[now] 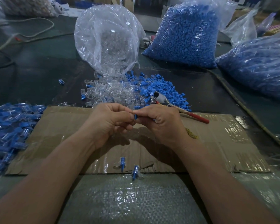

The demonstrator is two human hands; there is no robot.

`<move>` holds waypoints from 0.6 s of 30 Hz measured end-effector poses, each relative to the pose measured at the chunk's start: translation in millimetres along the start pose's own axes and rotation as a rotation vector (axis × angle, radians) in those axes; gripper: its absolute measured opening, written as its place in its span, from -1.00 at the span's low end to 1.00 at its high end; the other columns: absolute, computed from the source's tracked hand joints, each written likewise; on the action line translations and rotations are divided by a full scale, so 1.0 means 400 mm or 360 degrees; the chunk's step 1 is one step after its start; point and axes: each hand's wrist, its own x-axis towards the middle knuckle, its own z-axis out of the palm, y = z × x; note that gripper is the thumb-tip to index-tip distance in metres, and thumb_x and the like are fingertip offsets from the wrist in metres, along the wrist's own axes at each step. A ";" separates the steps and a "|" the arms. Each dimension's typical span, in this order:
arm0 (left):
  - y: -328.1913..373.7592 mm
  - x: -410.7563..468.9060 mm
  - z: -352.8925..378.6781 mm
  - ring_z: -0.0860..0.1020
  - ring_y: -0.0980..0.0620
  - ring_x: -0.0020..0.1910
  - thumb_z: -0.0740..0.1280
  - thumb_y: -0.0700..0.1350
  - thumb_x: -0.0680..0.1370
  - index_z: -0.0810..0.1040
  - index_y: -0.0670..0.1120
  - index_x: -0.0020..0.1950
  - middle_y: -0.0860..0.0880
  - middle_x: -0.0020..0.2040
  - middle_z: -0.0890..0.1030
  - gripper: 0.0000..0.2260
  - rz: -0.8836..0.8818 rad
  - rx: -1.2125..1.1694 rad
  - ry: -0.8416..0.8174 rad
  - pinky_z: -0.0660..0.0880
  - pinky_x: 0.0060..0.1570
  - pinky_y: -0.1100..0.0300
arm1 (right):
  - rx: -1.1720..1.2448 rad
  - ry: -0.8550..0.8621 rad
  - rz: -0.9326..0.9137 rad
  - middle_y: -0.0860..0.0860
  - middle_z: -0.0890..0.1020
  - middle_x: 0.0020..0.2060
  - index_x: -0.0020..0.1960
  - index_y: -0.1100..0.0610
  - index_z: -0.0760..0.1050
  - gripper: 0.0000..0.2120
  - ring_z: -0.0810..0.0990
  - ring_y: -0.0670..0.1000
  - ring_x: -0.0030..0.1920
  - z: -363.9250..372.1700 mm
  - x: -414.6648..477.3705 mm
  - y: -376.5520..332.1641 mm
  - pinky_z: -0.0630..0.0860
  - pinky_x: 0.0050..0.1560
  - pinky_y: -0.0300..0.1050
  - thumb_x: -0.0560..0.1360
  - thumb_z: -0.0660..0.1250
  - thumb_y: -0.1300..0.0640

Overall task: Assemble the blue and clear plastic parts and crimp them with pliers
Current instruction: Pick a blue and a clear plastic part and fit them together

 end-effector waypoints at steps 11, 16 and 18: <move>0.002 -0.004 0.004 0.50 0.09 -0.59 0.38 -0.28 0.15 0.50 -0.22 -0.29 -0.10 -0.51 0.56 -0.83 -0.0013 -0.0049 0.0016 0.42 -0.60 0.36 | -0.0047 -0.0071 0.0016 0.13 0.68 -0.13 0.02 0.29 0.61 -0.76 0.64 0.01 -0.14 -0.003 0.004 -0.010 0.50 -0.02 -0.29 0.36 0.42 0.26; 0.003 -0.002 0.003 0.51 0.09 -0.58 0.38 -0.29 0.16 0.50 -0.22 -0.30 -0.10 -0.49 0.57 -0.85 -0.0029 -0.0031 -0.0002 0.43 -0.59 0.35 | -0.0057 -0.0015 0.0003 0.13 0.68 -0.17 -0.01 0.30 0.62 -0.79 0.64 0.01 -0.18 -0.004 0.004 -0.013 0.52 -0.07 -0.25 0.35 0.43 0.32; 0.003 -0.003 0.003 0.51 0.09 -0.58 0.38 -0.31 0.18 0.51 -0.22 -0.30 -0.10 -0.49 0.57 -0.86 -0.0029 -0.0033 -0.0011 0.43 -0.59 0.35 | -0.0062 0.0006 -0.0014 0.13 0.68 -0.18 -0.03 0.31 0.62 -0.79 0.65 0.01 -0.20 -0.004 0.004 -0.013 0.53 -0.08 -0.26 0.34 0.43 0.32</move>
